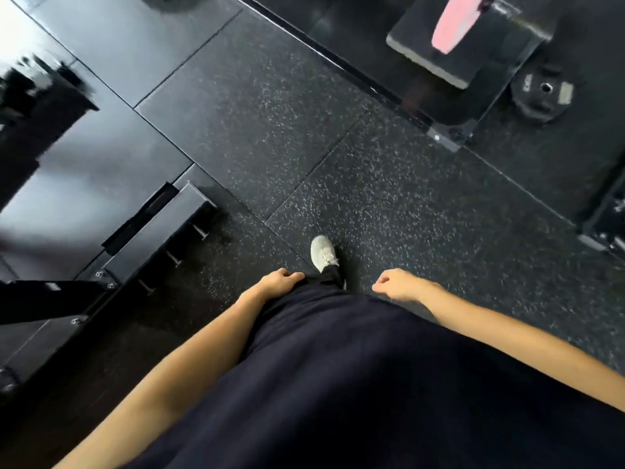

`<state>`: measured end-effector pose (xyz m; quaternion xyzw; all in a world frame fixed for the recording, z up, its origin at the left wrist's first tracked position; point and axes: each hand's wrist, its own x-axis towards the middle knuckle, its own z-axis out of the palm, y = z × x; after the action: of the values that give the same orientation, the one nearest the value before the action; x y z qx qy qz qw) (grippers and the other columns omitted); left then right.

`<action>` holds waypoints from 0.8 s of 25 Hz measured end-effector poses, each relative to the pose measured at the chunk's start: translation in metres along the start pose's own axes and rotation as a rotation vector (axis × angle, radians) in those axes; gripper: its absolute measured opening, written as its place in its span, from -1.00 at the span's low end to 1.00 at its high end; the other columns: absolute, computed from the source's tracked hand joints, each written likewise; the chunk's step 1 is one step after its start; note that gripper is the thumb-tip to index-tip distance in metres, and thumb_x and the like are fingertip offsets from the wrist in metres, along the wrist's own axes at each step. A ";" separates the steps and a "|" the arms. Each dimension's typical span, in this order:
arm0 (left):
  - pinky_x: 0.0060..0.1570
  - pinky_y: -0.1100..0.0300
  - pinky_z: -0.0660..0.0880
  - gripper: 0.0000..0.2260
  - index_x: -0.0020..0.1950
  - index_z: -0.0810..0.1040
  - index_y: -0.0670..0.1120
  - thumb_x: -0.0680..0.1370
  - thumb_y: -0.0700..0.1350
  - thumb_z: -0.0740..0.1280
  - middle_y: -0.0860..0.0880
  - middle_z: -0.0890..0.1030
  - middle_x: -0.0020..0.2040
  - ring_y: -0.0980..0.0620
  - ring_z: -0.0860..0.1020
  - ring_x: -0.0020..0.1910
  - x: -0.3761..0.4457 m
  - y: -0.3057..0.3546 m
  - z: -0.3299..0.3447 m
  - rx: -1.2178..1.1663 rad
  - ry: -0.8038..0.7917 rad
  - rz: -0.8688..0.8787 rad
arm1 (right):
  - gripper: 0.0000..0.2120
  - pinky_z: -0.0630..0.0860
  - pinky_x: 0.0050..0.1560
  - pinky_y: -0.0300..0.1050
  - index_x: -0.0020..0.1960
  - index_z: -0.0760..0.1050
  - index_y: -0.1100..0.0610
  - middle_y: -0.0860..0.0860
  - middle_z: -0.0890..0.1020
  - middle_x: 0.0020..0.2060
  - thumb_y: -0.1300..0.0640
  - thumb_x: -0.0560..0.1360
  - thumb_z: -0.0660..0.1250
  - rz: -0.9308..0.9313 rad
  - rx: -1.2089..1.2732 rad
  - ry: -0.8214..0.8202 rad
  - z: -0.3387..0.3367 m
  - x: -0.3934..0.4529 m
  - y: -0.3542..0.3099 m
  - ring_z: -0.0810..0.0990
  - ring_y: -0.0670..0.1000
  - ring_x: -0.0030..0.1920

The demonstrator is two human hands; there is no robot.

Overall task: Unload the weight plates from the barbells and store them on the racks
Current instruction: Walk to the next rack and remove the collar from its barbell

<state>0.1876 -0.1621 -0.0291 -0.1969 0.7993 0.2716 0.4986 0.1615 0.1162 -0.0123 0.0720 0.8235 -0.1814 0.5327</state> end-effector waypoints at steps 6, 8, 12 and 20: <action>0.01 0.16 0.44 -0.54 0.26 0.47 -0.12 0.57 0.20 0.21 -0.14 0.57 0.21 -0.11 0.54 0.16 0.051 0.054 -0.172 -0.045 0.117 0.050 | -0.85 0.41 0.11 -0.08 0.03 0.54 0.02 0.02 0.59 0.15 -0.01 0.53 0.29 -0.114 -0.047 0.137 -0.174 0.072 -0.125 0.52 0.04 0.14; 0.07 0.13 0.45 -0.54 0.28 0.47 -0.13 0.57 0.19 0.22 -0.12 0.54 0.25 -0.11 0.52 0.18 0.066 0.061 -0.216 -0.135 0.130 0.036 | -0.85 0.43 0.13 -0.06 0.02 0.54 0.01 0.01 0.59 0.12 -0.01 0.52 0.29 -0.139 -0.095 0.114 -0.212 0.095 -0.173 0.51 0.04 0.11; 0.04 0.13 0.45 -0.51 0.34 0.44 -0.15 0.58 0.18 0.21 -0.12 0.49 0.32 -0.12 0.48 0.25 0.101 0.065 -0.280 -0.230 0.067 -0.037 | -0.81 0.45 0.12 -0.06 0.06 0.56 0.05 0.05 0.61 0.10 -0.01 0.52 0.31 -0.175 -0.245 0.020 -0.262 0.157 -0.260 0.53 0.05 0.07; -0.22 0.19 0.40 -0.59 0.14 0.55 -0.16 0.58 0.15 0.19 -0.16 0.60 0.10 -0.13 0.58 0.10 0.176 0.062 -0.484 -0.294 0.067 -0.139 | -0.77 0.45 0.15 -0.06 0.09 0.56 0.07 0.04 0.61 0.13 -0.03 0.52 0.31 -0.224 -0.439 -0.084 -0.398 0.291 -0.468 0.56 0.08 0.11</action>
<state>-0.2581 -0.4269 -0.0018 -0.3313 0.7515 0.3439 0.4552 -0.4466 -0.1881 -0.0257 -0.1446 0.8232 -0.0588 0.5459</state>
